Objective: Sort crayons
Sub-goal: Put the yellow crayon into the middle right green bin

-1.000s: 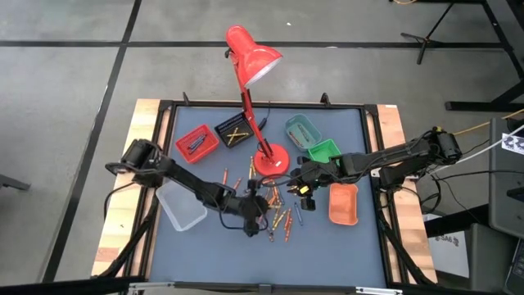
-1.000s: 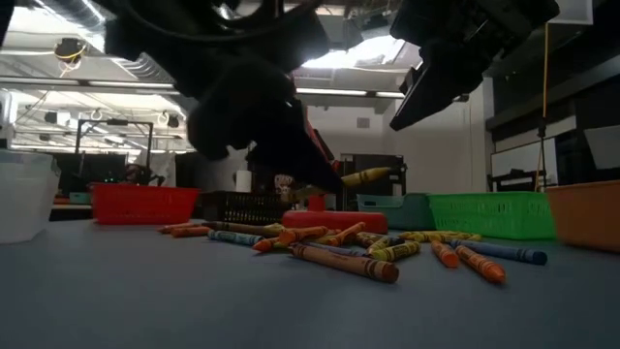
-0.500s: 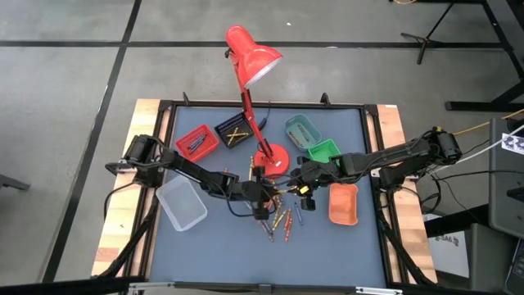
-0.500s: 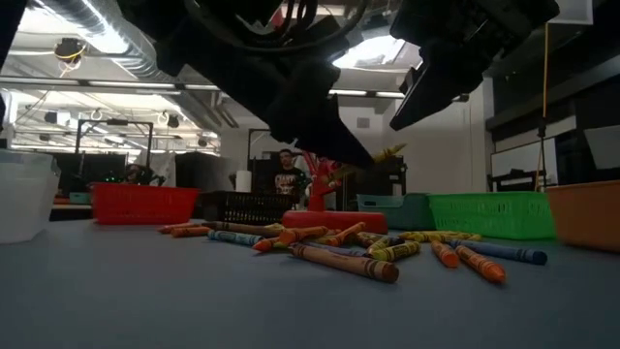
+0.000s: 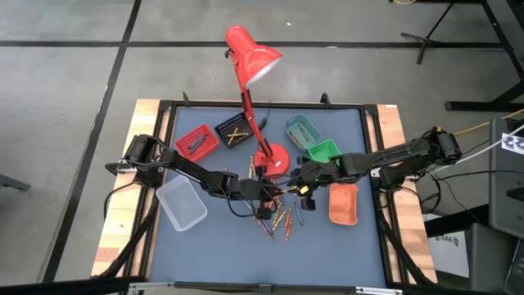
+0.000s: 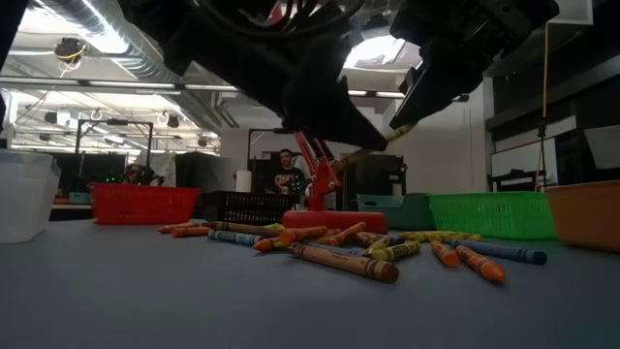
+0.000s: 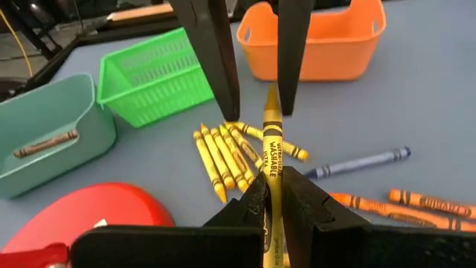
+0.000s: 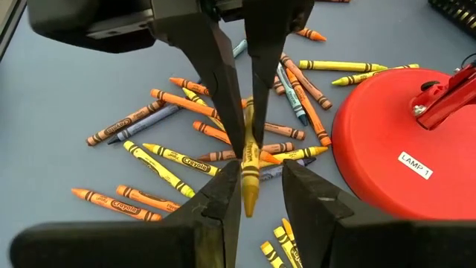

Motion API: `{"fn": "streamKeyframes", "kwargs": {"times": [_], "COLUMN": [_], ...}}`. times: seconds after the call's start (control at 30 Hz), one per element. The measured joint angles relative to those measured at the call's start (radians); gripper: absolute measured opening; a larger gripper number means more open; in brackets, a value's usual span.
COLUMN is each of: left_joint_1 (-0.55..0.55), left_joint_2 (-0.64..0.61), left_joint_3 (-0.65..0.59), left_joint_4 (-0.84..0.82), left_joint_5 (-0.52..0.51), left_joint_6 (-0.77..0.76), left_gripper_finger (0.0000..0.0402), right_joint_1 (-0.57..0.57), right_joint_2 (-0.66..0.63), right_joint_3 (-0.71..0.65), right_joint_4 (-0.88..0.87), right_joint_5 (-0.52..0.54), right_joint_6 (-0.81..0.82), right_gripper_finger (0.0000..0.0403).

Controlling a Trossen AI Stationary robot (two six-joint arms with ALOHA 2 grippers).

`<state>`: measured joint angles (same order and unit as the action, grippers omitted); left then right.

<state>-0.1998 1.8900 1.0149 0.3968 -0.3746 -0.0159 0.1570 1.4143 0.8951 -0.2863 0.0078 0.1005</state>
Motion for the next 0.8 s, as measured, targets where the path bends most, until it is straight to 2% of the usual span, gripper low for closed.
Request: {"fn": "streamKeyframes", "kwargs": {"times": [0.8], "left_joint_1": [0.002], "left_joint_2": [0.0], "left_joint_3": [0.0], "left_joint_4": [0.071], "left_joint_5": [-0.004], "left_joint_6": [0.0], "left_gripper_finger": [0.0009], "right_joint_1": [0.0], "right_joint_2": [0.0], "right_joint_3": [0.0], "right_joint_4": [0.0], "right_joint_5": [0.0], "right_joint_6": [-0.002], "right_gripper_finger": [0.009]}}
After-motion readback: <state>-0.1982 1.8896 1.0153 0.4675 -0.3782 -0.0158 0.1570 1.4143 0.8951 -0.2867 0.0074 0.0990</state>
